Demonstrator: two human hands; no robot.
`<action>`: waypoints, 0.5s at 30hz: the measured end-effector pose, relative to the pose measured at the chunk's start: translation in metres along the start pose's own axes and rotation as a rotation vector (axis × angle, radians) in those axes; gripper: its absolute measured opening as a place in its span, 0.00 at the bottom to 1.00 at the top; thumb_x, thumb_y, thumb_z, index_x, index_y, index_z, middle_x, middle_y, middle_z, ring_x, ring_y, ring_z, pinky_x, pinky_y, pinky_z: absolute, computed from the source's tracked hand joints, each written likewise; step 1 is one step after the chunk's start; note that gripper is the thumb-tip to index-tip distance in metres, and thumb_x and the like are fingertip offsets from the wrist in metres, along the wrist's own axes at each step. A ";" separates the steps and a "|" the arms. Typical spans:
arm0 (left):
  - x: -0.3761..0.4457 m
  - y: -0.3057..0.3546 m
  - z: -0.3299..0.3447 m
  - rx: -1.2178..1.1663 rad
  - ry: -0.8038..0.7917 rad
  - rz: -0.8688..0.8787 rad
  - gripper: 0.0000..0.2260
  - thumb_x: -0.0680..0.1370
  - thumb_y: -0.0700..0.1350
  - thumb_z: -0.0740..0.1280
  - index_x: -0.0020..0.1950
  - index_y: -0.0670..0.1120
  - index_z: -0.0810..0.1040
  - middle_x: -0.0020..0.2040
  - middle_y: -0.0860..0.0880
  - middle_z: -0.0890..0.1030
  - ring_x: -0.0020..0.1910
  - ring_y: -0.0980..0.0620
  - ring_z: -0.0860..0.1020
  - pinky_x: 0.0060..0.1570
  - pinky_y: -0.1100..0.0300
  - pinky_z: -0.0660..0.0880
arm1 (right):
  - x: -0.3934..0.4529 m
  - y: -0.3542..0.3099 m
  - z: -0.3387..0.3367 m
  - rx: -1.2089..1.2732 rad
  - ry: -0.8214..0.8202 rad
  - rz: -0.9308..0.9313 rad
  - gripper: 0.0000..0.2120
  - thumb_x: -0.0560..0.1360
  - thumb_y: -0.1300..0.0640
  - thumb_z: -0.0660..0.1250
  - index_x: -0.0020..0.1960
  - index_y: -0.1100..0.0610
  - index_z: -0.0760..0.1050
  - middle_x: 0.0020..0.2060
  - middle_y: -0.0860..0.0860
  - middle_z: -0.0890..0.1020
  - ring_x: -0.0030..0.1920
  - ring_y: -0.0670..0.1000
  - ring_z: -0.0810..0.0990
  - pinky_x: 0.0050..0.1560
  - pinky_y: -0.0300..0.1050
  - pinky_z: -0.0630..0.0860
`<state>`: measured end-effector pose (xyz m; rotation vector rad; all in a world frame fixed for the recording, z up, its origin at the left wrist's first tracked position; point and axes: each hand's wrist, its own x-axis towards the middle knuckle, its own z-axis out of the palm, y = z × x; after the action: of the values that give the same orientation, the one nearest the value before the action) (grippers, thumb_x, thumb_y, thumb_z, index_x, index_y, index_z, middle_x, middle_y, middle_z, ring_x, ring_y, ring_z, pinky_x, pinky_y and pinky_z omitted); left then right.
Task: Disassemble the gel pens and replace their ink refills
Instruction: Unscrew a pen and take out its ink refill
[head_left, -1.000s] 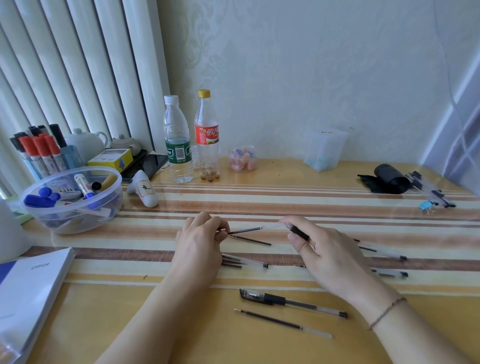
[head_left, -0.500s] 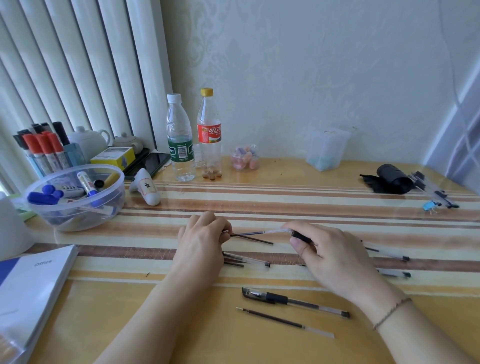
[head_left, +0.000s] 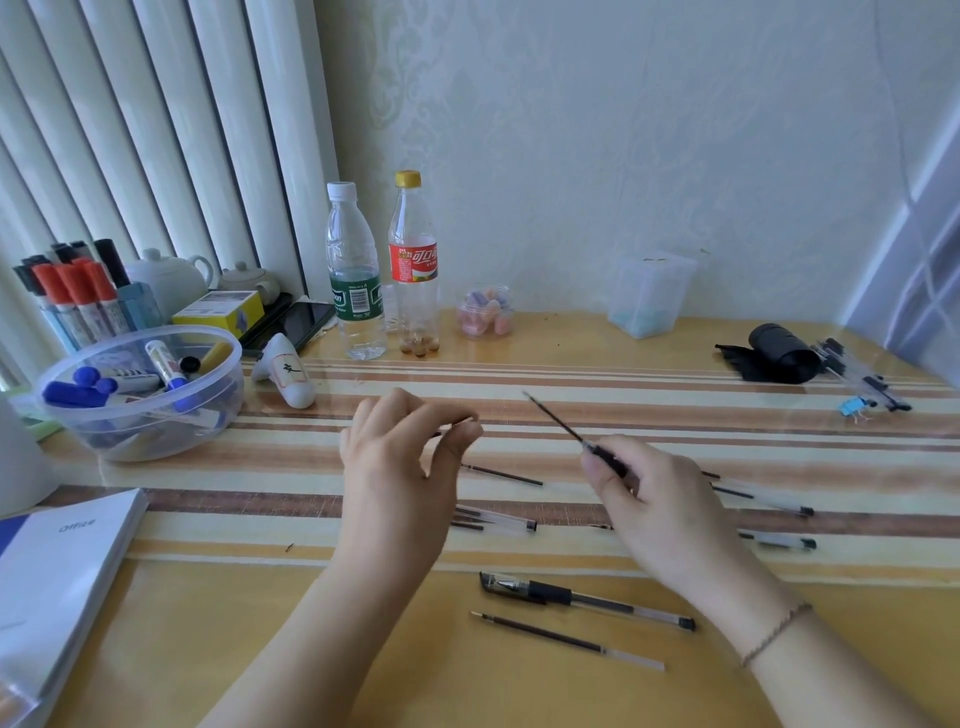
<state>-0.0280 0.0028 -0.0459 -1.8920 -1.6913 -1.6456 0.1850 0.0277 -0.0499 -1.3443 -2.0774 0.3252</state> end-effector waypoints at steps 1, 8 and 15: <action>0.001 0.000 -0.001 -0.043 -0.022 -0.042 0.03 0.75 0.47 0.69 0.46 0.51 0.83 0.38 0.55 0.76 0.41 0.50 0.73 0.44 0.55 0.71 | 0.001 0.001 -0.001 0.060 0.040 0.010 0.11 0.79 0.44 0.57 0.46 0.47 0.76 0.24 0.48 0.75 0.23 0.47 0.71 0.24 0.41 0.65; -0.003 0.009 0.001 -0.529 -0.292 -0.417 0.08 0.66 0.55 0.72 0.42 0.54 0.84 0.41 0.44 0.84 0.43 0.42 0.79 0.45 0.50 0.78 | -0.006 -0.007 -0.005 0.061 0.056 -0.149 0.14 0.79 0.45 0.56 0.52 0.49 0.78 0.28 0.46 0.77 0.28 0.48 0.74 0.28 0.46 0.72; -0.005 0.014 0.001 -0.578 -0.371 -0.390 0.08 0.65 0.53 0.74 0.42 0.53 0.85 0.42 0.35 0.80 0.38 0.42 0.76 0.41 0.52 0.75 | -0.007 -0.012 -0.003 -0.031 0.074 -0.256 0.12 0.78 0.45 0.58 0.51 0.47 0.78 0.34 0.39 0.78 0.33 0.44 0.76 0.30 0.43 0.73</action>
<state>-0.0155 -0.0046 -0.0423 -2.3549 -1.9781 -2.2414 0.1805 0.0158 -0.0437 -1.0741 -2.1680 0.1322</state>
